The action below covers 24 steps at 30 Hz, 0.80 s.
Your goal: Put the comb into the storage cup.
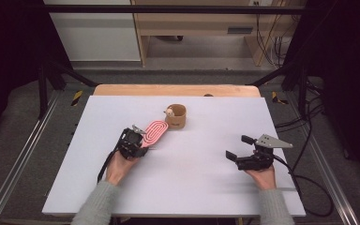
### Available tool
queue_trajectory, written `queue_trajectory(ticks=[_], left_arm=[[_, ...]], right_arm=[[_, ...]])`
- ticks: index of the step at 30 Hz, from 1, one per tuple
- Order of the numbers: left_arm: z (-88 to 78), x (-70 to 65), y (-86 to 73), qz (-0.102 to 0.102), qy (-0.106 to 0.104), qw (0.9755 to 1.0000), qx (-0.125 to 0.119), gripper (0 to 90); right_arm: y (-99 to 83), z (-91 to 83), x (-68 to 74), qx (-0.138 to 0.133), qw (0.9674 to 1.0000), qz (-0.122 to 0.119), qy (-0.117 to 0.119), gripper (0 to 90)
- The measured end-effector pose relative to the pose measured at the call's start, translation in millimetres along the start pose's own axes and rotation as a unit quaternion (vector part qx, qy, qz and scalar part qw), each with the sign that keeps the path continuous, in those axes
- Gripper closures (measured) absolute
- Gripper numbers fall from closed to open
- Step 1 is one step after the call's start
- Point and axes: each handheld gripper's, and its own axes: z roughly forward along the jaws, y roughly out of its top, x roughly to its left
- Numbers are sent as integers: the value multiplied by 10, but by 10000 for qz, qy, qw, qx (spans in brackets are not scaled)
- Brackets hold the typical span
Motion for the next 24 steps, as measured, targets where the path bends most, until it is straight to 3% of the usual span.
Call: queue_trajectory(ticks=[9,16,24], left_arm=[[-136,15,-50,7,-8,9999,-129,688],[-310,50,-131,-17,56,9992,-392,688],[-401,108,-227,-93,75,9984,-561,688]], right_arm=[[0,-1,1,0,10000,0,-2,2],[0,0,1,-1,10000,2,-4,2],[-1,2,2,7,10000,17,-5,2]])
